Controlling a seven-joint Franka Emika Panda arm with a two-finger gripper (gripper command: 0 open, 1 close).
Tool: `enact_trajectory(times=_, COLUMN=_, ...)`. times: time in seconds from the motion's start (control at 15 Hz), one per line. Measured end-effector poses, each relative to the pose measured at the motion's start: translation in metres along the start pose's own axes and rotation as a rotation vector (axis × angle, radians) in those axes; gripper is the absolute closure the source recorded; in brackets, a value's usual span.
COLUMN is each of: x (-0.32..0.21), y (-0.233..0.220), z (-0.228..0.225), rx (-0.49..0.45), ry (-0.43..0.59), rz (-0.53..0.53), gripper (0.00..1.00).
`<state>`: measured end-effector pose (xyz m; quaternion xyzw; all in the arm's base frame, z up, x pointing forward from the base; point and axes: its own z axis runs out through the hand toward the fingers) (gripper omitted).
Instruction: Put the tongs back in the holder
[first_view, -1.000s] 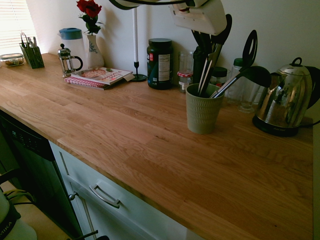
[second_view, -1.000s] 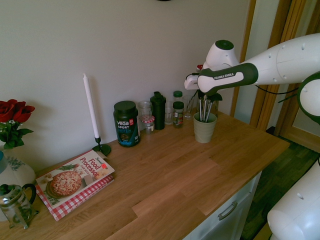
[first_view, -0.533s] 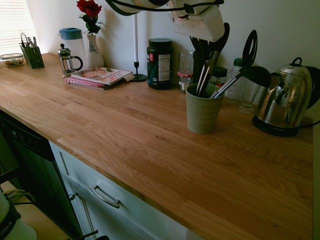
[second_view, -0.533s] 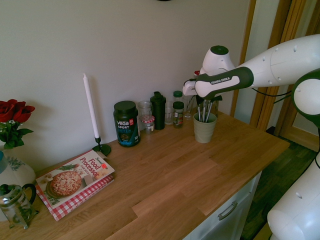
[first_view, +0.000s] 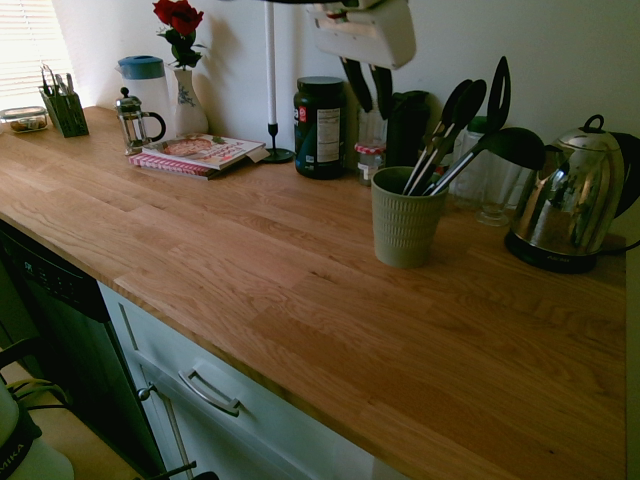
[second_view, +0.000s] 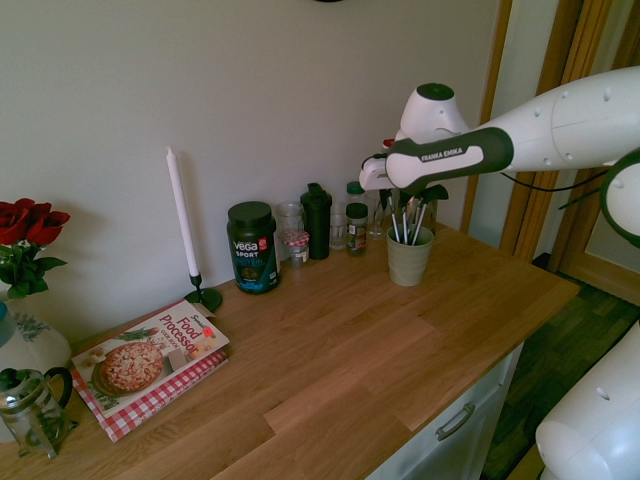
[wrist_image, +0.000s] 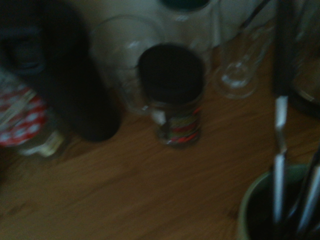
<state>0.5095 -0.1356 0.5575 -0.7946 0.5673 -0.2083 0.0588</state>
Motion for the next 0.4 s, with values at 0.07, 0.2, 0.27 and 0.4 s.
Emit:
enact_trajectory(times=0.07, x=-0.02, y=-0.008, z=-0.008, rx=-0.021, ry=-0.063, rz=-0.036, gripper=0.0)
enact_trajectory(times=0.2, x=-0.061, y=-0.02, z=-0.002, rx=-0.081, ry=-0.167, rz=-0.105, gripper=0.0)
enact_trajectory(times=0.27, x=-0.082, y=-0.025, z=0.008, rx=-0.112, ry=-0.217, rz=-0.148, gripper=0.0)
enact_trajectory(times=0.4, x=-0.123, y=-0.033, z=0.026, rx=-0.167, ry=-0.305, rz=-0.242, gripper=0.0)
